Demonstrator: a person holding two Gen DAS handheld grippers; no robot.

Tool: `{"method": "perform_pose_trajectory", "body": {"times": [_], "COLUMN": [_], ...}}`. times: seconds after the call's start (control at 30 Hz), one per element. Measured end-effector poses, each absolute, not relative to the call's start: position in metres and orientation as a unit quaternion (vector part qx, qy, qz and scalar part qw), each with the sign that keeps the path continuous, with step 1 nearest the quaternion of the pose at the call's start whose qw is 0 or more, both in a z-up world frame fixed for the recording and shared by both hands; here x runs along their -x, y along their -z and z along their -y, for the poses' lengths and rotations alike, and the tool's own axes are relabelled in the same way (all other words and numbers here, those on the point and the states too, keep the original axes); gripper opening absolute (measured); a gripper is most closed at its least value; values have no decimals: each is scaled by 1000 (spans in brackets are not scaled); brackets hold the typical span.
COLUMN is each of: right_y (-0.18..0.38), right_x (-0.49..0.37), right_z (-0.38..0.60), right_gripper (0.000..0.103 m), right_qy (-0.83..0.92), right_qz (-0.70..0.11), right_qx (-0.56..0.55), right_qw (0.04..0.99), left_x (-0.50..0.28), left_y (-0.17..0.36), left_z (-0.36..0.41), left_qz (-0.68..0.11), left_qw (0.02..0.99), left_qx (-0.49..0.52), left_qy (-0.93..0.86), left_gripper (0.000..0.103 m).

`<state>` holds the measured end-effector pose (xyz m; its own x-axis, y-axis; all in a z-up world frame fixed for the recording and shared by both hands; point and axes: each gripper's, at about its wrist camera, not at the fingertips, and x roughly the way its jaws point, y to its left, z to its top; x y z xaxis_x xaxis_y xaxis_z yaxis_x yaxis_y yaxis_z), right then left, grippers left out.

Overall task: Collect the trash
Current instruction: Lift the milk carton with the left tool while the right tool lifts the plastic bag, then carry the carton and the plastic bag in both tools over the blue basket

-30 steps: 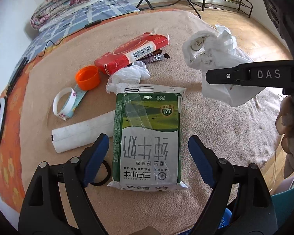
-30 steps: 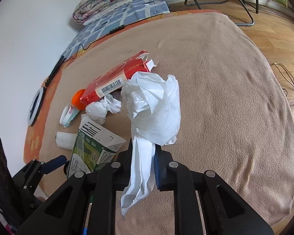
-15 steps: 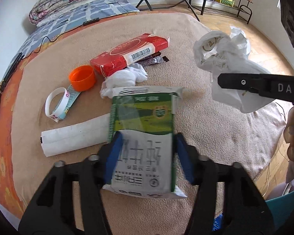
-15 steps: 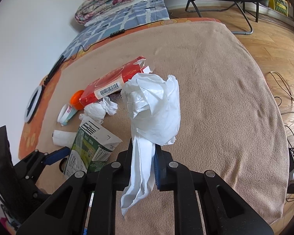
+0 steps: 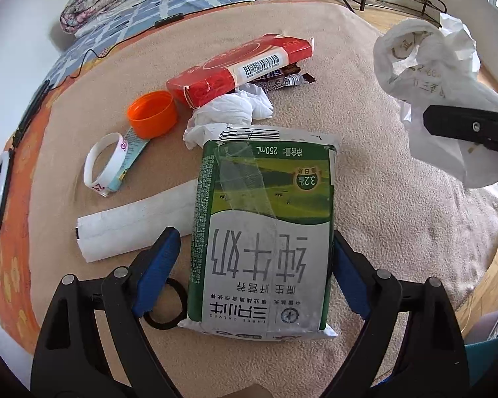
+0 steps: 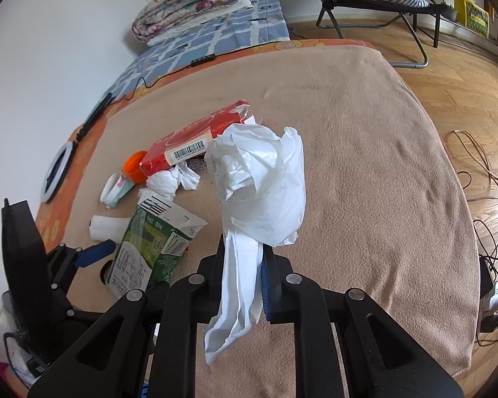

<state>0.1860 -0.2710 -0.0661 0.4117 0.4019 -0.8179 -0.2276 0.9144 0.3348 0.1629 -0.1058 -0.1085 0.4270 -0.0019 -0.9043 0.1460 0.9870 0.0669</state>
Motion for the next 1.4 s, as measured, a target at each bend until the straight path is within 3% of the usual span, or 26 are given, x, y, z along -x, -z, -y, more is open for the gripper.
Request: {"method": "perform_pose_trajectory", "body": {"times": [0.1,0.5,0.87,1.4], "right_y": [66,56,21,26], "right_x": [-186,-178,-133,-15], "right_z": [270,272,266,248], "right_gripper": [14,14,14,14], "right_qy": [-189,-199,-234,-314], "right_qz": [-509,-500,-464,-476], "right_qx": [-86,-77,-50,-16], "right_qw": [835,840,853,822], "left_x": [-168,-149,-85,42], "left_y": [109,44,-20,21], "left_z": [95,79,48,37], "left_qz": [-538,-485,-446,-489], "left_qw": [841,871,890,866], "left_qx": [-20,16,33,42], "left_qy": [56,77,89,90], "left_gripper": [82,81,81,81]}}
